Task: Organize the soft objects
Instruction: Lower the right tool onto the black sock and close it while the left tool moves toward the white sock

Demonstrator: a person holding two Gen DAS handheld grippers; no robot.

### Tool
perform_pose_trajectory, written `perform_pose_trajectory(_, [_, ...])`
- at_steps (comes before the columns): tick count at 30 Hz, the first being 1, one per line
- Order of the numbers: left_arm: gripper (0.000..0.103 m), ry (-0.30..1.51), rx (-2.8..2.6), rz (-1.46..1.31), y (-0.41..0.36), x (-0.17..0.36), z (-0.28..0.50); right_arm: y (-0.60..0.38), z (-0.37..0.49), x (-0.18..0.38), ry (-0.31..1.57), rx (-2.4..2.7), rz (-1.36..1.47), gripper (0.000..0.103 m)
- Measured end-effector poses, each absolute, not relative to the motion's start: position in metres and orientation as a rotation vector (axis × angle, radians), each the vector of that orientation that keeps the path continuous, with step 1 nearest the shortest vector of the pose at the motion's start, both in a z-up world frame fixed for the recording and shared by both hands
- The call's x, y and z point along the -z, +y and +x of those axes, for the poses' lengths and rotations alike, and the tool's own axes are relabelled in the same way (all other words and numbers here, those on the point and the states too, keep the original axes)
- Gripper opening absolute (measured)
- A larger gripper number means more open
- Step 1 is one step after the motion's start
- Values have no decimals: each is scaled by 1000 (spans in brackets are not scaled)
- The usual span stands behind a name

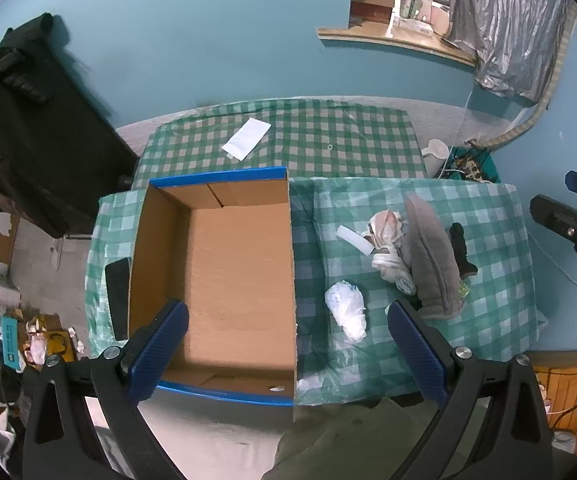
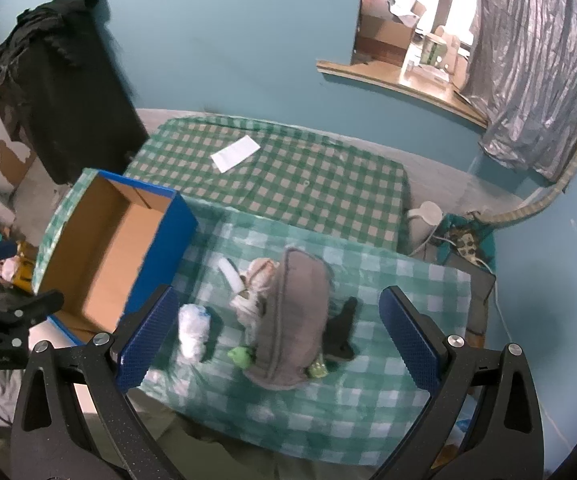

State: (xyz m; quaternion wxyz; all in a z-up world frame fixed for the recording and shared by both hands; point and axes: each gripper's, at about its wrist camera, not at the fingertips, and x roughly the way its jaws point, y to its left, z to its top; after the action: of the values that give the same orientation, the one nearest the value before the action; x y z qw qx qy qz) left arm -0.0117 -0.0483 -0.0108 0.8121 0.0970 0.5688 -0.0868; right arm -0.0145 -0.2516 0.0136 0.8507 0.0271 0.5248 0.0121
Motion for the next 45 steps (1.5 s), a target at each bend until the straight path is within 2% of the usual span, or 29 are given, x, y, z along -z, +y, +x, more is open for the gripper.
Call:
perform_pose_trajectory(21, [101,1290,178,240,-98,58,-5,-328,-18,43,1209,11,92,100])
perform_pose_trajectory(45, [101,1380,192,323,-149,151,2,-354,-2,133,1344,7,124,100])
